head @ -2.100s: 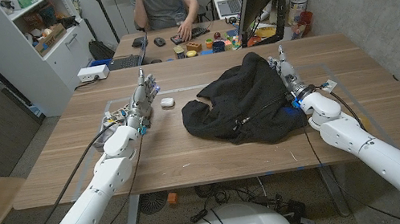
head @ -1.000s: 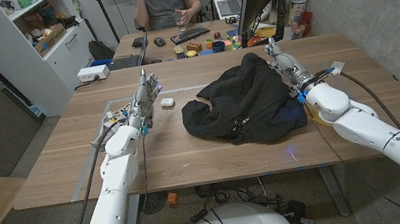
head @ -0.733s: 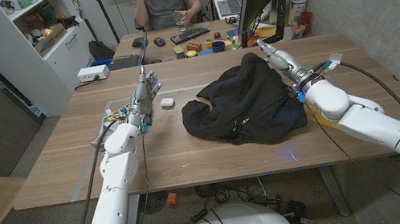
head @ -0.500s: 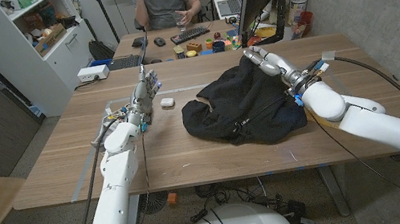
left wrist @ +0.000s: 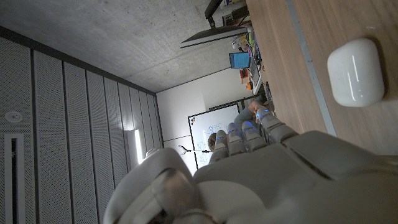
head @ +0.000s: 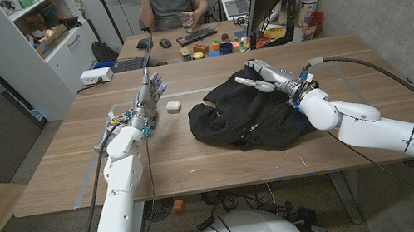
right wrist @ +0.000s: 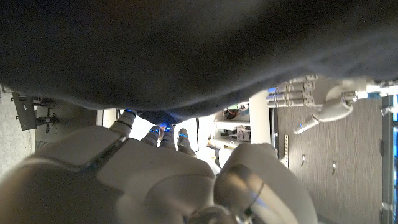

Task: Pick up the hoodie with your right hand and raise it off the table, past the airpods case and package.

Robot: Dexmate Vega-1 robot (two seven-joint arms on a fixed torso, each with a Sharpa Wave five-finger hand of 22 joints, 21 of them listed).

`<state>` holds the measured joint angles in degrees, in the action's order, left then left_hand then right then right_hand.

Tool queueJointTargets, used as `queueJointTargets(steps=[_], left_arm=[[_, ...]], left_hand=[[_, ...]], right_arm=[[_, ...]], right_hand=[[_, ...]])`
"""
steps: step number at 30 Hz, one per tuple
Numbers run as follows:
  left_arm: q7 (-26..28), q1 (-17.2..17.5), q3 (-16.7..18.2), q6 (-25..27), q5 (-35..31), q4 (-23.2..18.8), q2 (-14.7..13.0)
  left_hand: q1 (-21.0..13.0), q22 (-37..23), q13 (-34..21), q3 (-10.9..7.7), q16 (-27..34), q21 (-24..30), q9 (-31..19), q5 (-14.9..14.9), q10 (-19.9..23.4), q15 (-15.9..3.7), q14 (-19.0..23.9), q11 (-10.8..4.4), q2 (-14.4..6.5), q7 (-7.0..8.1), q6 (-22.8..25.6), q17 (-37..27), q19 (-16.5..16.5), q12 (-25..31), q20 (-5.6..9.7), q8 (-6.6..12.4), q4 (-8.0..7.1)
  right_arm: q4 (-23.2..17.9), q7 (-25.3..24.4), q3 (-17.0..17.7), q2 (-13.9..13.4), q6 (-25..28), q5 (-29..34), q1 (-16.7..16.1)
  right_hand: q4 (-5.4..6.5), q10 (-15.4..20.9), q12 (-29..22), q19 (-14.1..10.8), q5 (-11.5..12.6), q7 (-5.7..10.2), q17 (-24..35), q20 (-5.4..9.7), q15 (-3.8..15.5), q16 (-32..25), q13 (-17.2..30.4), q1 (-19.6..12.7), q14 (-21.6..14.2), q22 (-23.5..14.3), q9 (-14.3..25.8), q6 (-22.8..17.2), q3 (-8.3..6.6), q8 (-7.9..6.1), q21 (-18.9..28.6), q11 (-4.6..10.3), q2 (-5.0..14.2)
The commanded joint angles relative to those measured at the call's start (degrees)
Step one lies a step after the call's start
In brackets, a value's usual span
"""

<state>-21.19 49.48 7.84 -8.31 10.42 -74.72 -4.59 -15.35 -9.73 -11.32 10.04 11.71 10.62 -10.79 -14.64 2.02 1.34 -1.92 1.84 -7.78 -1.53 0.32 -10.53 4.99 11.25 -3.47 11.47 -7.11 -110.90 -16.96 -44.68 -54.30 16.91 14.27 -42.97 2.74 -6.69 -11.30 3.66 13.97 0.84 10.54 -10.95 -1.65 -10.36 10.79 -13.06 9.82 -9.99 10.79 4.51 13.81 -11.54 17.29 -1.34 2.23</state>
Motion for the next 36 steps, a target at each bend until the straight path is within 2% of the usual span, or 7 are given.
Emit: queueJointTargets(steps=[1, 9, 18, 21, 25, 33, 36], left_arm=[[-0.32, 0.37, 0.72, 0.07, -0.61, -0.5, 0.18], [-0.5, 0.1, 0.88, 0.2, -0.73, -0.27, 0.15], [-0.55, 0.31, 1.32, -0.38, -0.24, -0.57, 0.6], [-0.3, 0.88, 1.53, -0.36, -0.17, -1.12, 0.76], [-0.11, 1.63, 1.71, -0.26, -0.14, -1.93, 0.86], [-0.04, 2.23, 1.69, -0.33, -0.1, -2.92, 1.12], [-0.13, 2.34, 1.65, -0.11, 0.19, -3.15, 1.41]], left_hand=[[-0.51, -0.21, -0.25, 0.27, 0.31, 0.21, -0.09, -0.2, 0.76, 0.08, -0.45, 0.17, -0.07, -0.29, 0.4, -0.25, 0.31, 0.18, -0.11, 0.27, -0.11], [-0.48, -0.21, -0.26, 0.25, 0.33, 0.2, -0.09, -0.2, 0.9, 0.04, -0.4, 0.05, -0.08, -0.2, 0.65, -0.26, 0.3, 0.22, -0.12, 0.34, -0.13], [-0.51, -0.21, -0.25, 0.22, 0.36, 0.2, -0.08, -0.22, 1.18, -0.03, -0.3, -0.07, -0.06, -0.18, 1.06, -0.25, 0.3, 0.31, -0.14, 0.44, -0.11], [-0.53, -0.21, -0.26, 0.21, 0.37, 0.2, -0.08, -0.22, 1.35, -0.08, -0.26, -0.14, -0.05, -0.21, 1.25, -0.25, 0.31, 0.35, -0.15, 0.48, -0.09], [-0.54, -0.21, -0.26, 0.2, 0.38, 0.21, -0.08, -0.23, 1.52, -0.15, -0.21, -0.18, -0.04, -0.07, 1.44, -0.25, 0.33, 0.41, -0.14, 0.53, -0.08], [-0.54, -0.21, -0.27, 0.17, 0.49, 0.24, -0.08, -0.26, 1.99, -0.21, 0.08, -0.32, -0.04, 0.21, 2.05, -0.25, 0.42, 0.53, -0.18, 0.69, -0.09], [-0.53, -0.21, -0.27, 0.16, 0.49, 0.26, -0.08, -0.28, 2.24, -0.24, 0.1, -0.43, -0.05, 0.2, 2.18, -0.25, 0.48, 0.6, -0.16, 0.7, -0.1]], right_arm=[[5.98, 2.87, -8.81, 2.78, 7.0, 7.47, 6.37], [6.4, 4.81, -13.49, 3.54, 11.9, 15.13, 9.18], [5.05, 11.56, -17.43, 2.69, 14.02, 20.04, 12.67], [4.88, 12.82, -17.86, 2.45, 13.74, 19.98, 13.22], [4.75, 13.36, -18.23, 2.33, 14.06, 19.99, 13.28], [3.63, 8.98, -17.63, 1.35, 14.82, 20.5, 11.5], [3.79, 4.89, -16.63, 1.37, 14.87, 20.24, 10.2]], right_hand=[[-0.32, -0.79, 0.1, 0.17, 0.33, 0.51, 0.19, -0.5, -0.36, 0.03, 0.28, -0.75, 2.62, -0.24, 0.31, 0.54, 0.13, 0.3, -0.32, 0.06, 0.02], [-3.13, 2.07, -1.67, -5.43, 2.24, 3.59, 0.27, -1.17, -1.48, -1.67, 0.72, -5.73, -2.28, -0.44, 0.71, -1.53, 0.71, -1.15, -0.24, 2.08, -1.99], [-9.8, 1.12, -2.54, -31.42, 2.69, 5.92, 0.7, -0.61, 0.5, -2.3, 1.69, -21.52, -11.81, -0.82, 1.52, -3.57, -3.85, -1.85, 6.39, 3.83, 2.54], [-11.41, 0.09, -3.0, -40.94, 2.03, 6.3, 0.97, 5.02, 1.91, -2.67, 2.14, -27.27, -15.72, -0.78, 1.82, -3.78, -5.55, -1.77, 8.9, 4.53, 3.1], [-11.62, -0.41, -3.56, -47.54, 1.59, 6.72, 1.85, 10.61, 4.86, -4.17, 2.54, -31.8, -20.37, -1.0, 2.17, -3.57, -7.37, -1.7, 10.96, 5.16, 4.31], [-11.61, 9.49, -10.12, -51.49, 0.54, 7.34, 7.17, 15.27, 10.77, -12.48, 4.97, -38.1, -33.46, -1.91, 3.35, -6.94, -11.45, -3.12, 13.06, 4.91, 7.38], [-11.64, 17.13, -16.64, -52.31, -1.07, 6.16, 13.82, 17.94, 13.33, -20.41, 8.85, -45.01, -39.28, -3.03, 4.54, -18.0, -15.16, -7.06, 15.37, 5.43, 7.17]])
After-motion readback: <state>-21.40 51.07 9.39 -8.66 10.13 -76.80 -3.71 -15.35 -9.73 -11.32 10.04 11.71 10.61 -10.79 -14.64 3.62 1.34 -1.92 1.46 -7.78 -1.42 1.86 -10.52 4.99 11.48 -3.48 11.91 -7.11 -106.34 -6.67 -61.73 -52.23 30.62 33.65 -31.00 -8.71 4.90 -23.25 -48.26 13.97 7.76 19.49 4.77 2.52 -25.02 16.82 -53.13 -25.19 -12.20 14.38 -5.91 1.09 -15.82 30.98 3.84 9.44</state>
